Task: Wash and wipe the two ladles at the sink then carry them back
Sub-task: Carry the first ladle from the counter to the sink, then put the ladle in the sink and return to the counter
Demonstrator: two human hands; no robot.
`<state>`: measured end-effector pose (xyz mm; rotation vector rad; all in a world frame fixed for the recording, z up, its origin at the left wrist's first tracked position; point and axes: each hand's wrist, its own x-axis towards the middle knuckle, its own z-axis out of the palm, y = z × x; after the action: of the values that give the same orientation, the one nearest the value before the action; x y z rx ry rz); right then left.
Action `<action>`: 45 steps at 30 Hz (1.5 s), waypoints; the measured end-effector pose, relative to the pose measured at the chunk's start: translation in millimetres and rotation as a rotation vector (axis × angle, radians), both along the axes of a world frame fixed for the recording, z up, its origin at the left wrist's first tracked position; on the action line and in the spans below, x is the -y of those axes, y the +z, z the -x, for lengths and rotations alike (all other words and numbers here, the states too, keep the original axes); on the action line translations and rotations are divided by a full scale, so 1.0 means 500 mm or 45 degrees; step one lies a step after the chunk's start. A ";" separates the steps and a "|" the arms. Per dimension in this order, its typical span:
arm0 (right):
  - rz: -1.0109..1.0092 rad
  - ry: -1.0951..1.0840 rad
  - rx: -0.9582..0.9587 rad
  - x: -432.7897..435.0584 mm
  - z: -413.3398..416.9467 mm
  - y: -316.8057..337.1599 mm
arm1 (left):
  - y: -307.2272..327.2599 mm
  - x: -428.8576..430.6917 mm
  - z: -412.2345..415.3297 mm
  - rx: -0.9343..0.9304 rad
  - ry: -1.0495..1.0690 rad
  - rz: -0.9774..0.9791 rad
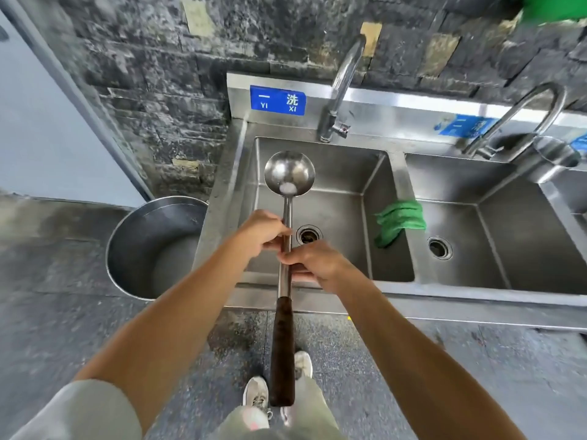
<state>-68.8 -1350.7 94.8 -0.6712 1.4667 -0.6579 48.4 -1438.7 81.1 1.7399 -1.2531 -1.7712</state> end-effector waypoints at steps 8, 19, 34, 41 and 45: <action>-0.170 0.085 -0.016 0.198 0.002 -0.134 | -0.140 0.166 0.003 0.133 0.070 -0.124; -0.254 0.161 -0.083 0.424 0.026 -0.335 | -0.319 0.398 0.038 0.302 0.034 -0.219; -0.372 0.038 -0.085 0.516 -0.021 -0.519 | -0.506 0.493 0.041 0.557 -0.065 -0.177; -0.372 0.066 -0.233 0.528 -0.039 -0.571 | -0.544 0.504 0.042 0.651 -0.124 -0.125; -0.382 0.105 -0.297 0.529 -0.047 -0.587 | -0.552 0.493 0.045 0.692 -0.138 -0.088</action>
<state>-45.2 -1615.2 -198.9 -0.5836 1.7004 -0.2930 25.6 -1685.5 -194.8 2.3333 -1.5272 -1.4524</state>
